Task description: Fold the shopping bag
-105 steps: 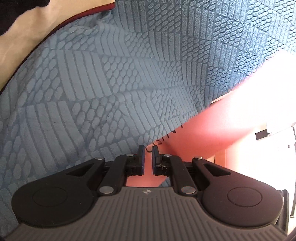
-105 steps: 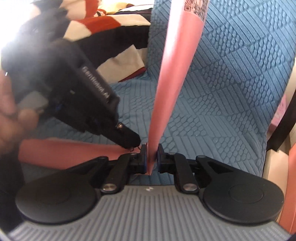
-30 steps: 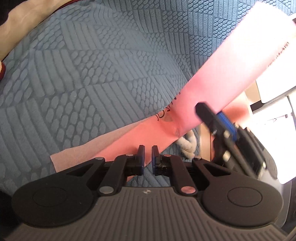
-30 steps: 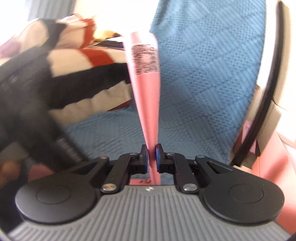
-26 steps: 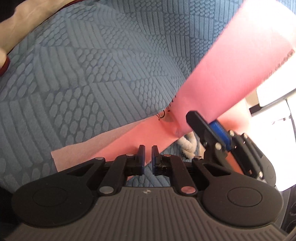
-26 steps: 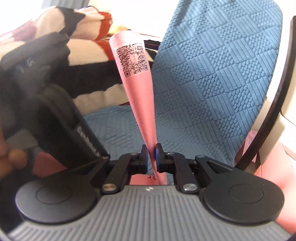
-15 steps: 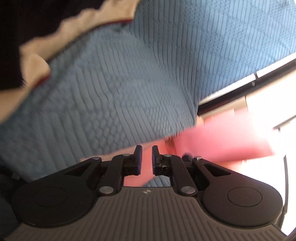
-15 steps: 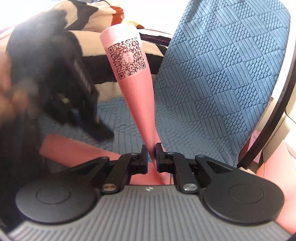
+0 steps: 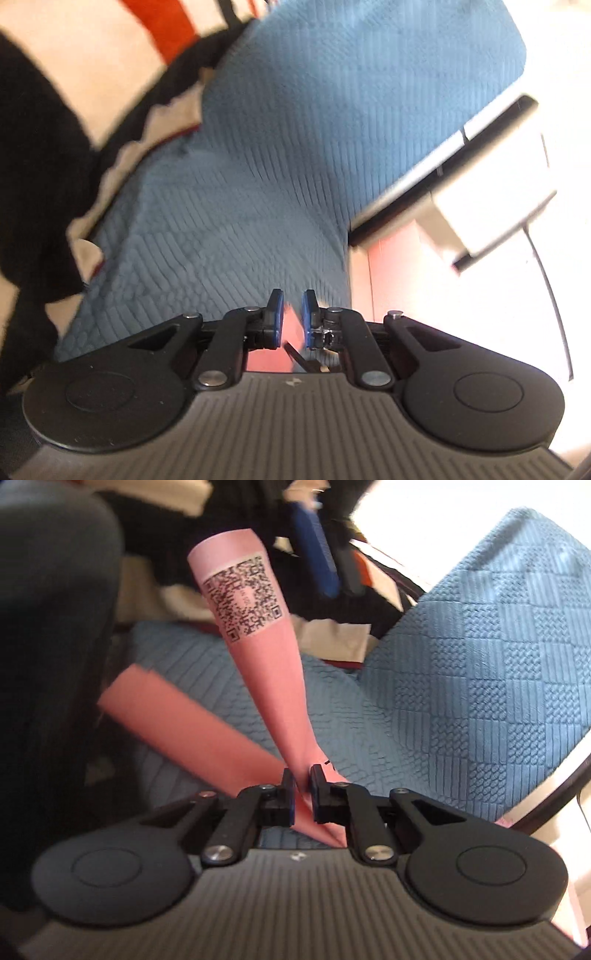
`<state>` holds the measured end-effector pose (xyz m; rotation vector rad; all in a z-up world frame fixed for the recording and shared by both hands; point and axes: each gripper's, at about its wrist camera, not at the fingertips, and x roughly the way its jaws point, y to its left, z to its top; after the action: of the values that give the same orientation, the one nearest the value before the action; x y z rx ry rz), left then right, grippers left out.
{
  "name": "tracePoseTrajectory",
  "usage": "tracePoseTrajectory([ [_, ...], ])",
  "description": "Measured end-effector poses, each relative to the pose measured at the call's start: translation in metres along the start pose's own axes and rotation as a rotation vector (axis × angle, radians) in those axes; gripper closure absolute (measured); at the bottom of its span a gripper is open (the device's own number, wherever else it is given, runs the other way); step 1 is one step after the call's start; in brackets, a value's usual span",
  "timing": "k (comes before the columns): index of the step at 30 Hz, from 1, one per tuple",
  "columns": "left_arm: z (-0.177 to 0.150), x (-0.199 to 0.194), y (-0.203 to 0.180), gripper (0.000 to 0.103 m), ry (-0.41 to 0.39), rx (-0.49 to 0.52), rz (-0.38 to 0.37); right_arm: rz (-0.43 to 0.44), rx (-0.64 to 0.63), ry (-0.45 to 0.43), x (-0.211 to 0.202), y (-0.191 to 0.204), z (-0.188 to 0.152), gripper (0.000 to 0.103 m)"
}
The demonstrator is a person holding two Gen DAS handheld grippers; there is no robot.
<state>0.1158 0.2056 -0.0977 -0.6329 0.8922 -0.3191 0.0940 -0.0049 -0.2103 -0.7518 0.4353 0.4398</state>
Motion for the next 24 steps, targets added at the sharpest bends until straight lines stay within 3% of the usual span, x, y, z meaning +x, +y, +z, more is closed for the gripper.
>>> tracePoseTrajectory([
  [7,-0.03,0.051,-0.008,0.092,0.138,0.092,0.157,0.001,-0.041,0.013,-0.003,0.01,-0.004,0.091],
  [11,-0.039,0.062,0.004,0.092,0.174,0.077,0.183,0.002,-0.068,0.023,-0.003,0.017,-0.007,0.091],
  [18,-0.05,0.079,0.002,0.092,0.18,0.157,0.252,-0.005,-0.119,0.033,-0.004,0.025,-0.006,0.087],
  [24,-0.057,0.081,-0.001,0.092,0.179,0.204,0.27,-0.011,-0.113,0.076,-0.01,0.022,-0.002,0.076],
])
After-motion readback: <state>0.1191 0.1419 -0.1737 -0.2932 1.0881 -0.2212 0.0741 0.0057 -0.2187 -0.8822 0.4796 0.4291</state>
